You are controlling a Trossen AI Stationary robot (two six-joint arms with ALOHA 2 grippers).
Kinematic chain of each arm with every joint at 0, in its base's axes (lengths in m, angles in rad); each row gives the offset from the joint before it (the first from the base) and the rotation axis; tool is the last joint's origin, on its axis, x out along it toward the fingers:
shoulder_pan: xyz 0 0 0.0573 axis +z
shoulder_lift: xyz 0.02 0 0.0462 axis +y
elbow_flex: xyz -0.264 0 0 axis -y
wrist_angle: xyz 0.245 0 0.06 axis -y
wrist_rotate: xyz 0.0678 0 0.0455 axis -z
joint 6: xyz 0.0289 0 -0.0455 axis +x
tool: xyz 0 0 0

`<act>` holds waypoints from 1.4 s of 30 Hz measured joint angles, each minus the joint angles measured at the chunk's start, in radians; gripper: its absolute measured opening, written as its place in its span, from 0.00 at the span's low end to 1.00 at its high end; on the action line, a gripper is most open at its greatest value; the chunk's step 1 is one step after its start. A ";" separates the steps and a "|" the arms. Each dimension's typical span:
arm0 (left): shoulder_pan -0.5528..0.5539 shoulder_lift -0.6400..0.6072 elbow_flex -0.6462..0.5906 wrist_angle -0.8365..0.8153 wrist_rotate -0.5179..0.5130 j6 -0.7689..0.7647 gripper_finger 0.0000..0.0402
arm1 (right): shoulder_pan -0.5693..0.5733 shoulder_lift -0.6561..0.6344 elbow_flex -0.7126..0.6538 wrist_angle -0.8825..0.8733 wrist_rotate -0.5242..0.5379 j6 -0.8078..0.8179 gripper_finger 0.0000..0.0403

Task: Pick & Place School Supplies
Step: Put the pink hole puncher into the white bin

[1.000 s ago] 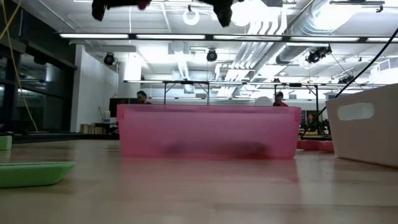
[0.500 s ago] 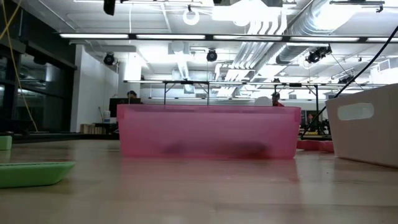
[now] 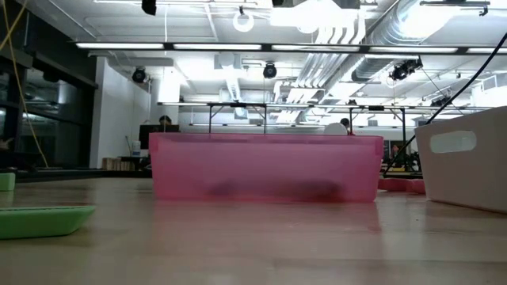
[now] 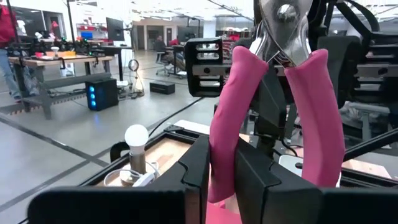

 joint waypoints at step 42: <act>0.053 0.006 0.000 0.022 0.090 0.033 0.11 | 0.000 0.072 0.000 0.115 -0.058 0.011 0.23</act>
